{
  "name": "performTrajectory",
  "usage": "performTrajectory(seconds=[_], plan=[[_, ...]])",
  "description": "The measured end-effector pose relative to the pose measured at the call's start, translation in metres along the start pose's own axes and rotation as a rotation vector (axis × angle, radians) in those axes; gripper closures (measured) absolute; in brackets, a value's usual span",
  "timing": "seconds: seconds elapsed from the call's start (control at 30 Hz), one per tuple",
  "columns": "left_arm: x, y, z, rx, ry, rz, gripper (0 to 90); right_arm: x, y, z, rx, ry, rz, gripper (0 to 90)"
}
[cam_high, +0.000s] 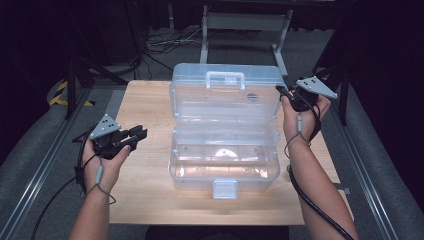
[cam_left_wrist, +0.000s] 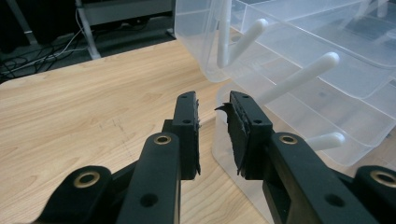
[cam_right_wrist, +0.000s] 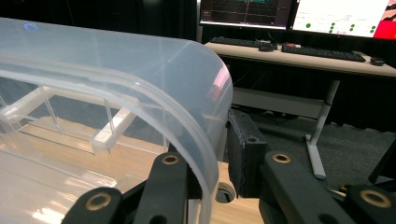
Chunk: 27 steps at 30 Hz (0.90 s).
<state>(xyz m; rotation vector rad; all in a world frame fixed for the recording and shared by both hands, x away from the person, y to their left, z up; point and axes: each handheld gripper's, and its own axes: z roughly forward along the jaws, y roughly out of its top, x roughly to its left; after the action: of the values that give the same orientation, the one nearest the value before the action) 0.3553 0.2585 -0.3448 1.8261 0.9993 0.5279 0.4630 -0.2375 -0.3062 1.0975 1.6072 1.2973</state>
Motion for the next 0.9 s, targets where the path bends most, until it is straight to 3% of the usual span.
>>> performTrajectory(seconds=[0.3, 0.9], plan=[[0.001, -0.002, 0.002, 0.005, -0.006, 0.002, 73.4, -0.003, -0.002, 0.006, -0.018, 0.005, -0.004, 77.4], [0.003, -0.005, 0.003, 0.018, -0.004, -0.010, 73.1, -0.019, -0.006, 0.022, -0.050, 0.083, 0.003, 75.6]])
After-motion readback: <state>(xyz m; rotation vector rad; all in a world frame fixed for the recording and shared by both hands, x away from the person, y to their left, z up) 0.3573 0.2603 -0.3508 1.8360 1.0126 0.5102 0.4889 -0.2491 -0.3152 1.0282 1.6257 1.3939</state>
